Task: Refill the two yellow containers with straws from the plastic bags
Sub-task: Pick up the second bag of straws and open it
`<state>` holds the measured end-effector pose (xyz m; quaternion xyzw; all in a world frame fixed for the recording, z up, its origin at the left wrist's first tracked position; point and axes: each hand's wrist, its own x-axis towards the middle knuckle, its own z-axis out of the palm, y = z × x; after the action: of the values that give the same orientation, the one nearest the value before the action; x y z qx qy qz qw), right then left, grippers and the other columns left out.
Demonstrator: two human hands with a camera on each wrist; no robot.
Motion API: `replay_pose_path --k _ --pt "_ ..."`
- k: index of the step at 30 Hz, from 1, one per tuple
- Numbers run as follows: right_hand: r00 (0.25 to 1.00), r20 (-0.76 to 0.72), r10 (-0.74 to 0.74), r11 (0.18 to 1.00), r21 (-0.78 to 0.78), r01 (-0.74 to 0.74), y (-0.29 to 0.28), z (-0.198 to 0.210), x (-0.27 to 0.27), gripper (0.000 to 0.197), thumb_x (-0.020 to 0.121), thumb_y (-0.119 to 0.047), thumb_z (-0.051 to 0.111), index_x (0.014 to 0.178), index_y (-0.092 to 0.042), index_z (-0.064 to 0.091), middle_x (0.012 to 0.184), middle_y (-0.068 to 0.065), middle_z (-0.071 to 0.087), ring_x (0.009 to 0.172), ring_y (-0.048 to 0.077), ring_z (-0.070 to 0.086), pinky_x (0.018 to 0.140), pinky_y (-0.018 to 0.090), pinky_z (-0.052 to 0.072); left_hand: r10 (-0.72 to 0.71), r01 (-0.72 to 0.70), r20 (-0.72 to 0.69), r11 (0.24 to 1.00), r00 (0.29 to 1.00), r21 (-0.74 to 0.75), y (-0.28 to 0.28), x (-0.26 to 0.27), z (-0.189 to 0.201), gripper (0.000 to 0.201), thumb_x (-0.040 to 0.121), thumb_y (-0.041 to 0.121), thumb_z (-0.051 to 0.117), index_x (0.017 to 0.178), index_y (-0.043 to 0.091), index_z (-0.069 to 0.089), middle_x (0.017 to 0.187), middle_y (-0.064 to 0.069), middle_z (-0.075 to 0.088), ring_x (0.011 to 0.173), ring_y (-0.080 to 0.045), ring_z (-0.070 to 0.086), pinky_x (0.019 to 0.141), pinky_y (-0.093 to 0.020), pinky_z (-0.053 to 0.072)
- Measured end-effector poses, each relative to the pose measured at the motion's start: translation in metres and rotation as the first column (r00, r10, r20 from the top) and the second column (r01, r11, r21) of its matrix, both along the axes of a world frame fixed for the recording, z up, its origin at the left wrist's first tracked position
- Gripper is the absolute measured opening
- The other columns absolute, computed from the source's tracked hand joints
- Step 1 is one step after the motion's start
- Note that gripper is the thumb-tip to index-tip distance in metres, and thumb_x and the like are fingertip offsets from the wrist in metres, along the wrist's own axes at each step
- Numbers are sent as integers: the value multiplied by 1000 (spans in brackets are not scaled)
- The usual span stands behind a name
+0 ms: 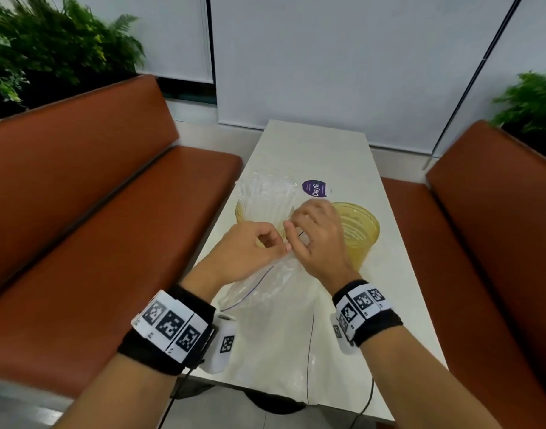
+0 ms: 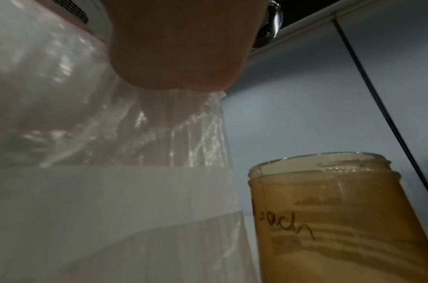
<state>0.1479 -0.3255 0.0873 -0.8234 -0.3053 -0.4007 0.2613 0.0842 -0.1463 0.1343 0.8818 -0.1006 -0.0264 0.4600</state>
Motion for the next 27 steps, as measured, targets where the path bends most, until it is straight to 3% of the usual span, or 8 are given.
replay_pose_path --k 2,4,7,12,18,22,24,27 --pt "979 -11 -203 976 83 203 0 4 -13 27 90 -37 68 80 -12 68 90 4 62 91 23 53 81 35 43 31 -31 -1 999 1000 17 -2 1 -2 15 87 38 73 82 24 75 83 8 73 70 -1 62 73 -24 52" --pt "955 -95 -280 940 174 293 0 12 -26 34 89 -43 69 68 -17 60 72 -4 56 71 17 51 65 33 43 62 -62 -5 998 998 11 -5 0 -2 13 88 33 72 79 24 76 81 8 74 67 -1 62 71 -24 52" --pt "895 -361 -261 936 131 326 -1 20 -43 56 92 -50 61 46 -21 47 40 -6 45 41 15 44 45 36 44 102 -104 -40 994 994 -47 -12 -1 -3 18 90 28 71 78 16 76 76 0 72 56 1 54 58 -15 42" --pt "665 -713 -223 954 -21 298 -7 33 -56 61 90 -60 55 58 -10 70 54 7 65 52 23 62 59 41 56 144 -157 -95 978 985 -140 -25 -8 -2 21 97 25 62 89 9 73 68 2 60 55 -5 53 43 -13 42" --pt "605 -782 -150 982 -49 180 -4 52 -57 31 98 -40 54 69 -27 53 58 -8 53 58 13 52 61 31 43 86 -171 -274 937 958 -305 -36 -21 6 21 99 22 55 93 5 66 83 -6 67 70 -17 64 53 -29 57" --pt "538 -833 -125 987 -51 149 0 50 -63 27 100 -30 51 76 -18 58 65 -5 57 65 17 55 70 40 50 115 -195 -297 947 948 -256 -43 -27 1 22 98 26 49 84 12 59 76 -3 58 66 -15 60 50 -27 53" --pt "568 -799 -197 978 -120 171 4 50 -67 27 99 -28 51 77 -14 59 67 -2 57 70 23 58 71 42 52 158 -221 -260 947 953 -233 -46 -29 1 24 99 25 48 85 9 59 74 -3 59 65 -17 62 48 -27 53" --pt "625 -691 -363 930 -229 287 8 51 -70 30 96 -26 48 67 -18 44 67 0 51 67 24 52 58 36 44 273 -304 -166 931 947 -201 -43 -30 1 20 96 19 49 82 6 56 66 -5 61 60 -27 71 51 -34 61"
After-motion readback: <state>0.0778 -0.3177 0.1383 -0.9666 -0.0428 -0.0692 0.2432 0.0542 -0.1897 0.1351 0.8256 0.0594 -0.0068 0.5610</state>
